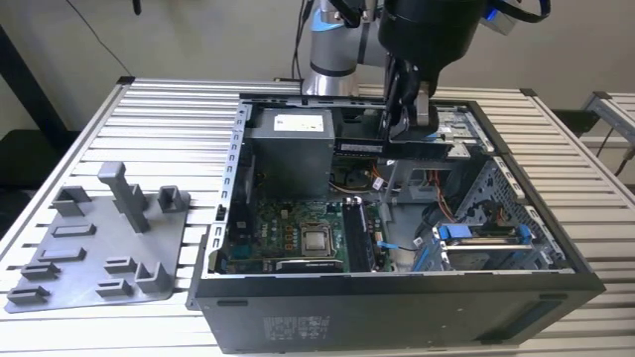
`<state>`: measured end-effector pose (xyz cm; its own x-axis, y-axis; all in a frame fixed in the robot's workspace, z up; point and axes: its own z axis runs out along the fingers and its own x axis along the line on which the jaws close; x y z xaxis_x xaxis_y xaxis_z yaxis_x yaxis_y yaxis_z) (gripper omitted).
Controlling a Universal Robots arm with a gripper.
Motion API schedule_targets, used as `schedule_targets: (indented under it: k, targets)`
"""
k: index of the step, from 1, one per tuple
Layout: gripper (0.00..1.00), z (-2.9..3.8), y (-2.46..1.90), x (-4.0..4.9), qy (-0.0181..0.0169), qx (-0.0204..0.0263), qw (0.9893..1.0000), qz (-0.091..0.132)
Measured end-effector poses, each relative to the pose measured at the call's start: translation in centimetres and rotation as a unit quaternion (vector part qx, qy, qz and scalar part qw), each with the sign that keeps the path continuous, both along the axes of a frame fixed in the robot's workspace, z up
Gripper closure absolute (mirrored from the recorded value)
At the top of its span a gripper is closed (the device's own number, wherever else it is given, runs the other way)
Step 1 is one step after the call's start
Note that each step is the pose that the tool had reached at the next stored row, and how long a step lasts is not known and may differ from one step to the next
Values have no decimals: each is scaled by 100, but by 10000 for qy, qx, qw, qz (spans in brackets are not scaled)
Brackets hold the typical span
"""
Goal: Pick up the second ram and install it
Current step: 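Pick up the second ram and move it above second insertion slot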
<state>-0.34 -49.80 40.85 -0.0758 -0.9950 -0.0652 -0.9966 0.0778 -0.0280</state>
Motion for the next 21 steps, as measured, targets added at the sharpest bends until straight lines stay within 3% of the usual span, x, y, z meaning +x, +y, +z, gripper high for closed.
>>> schedule_targets:
  k: [11,17,21]
  targets:
    - [86,-58,347,66,6,-1,10000,-1]
    - [86,-91,440,67,7,0,10000,17]
    - [86,-110,537,67,7,0,10000,43]
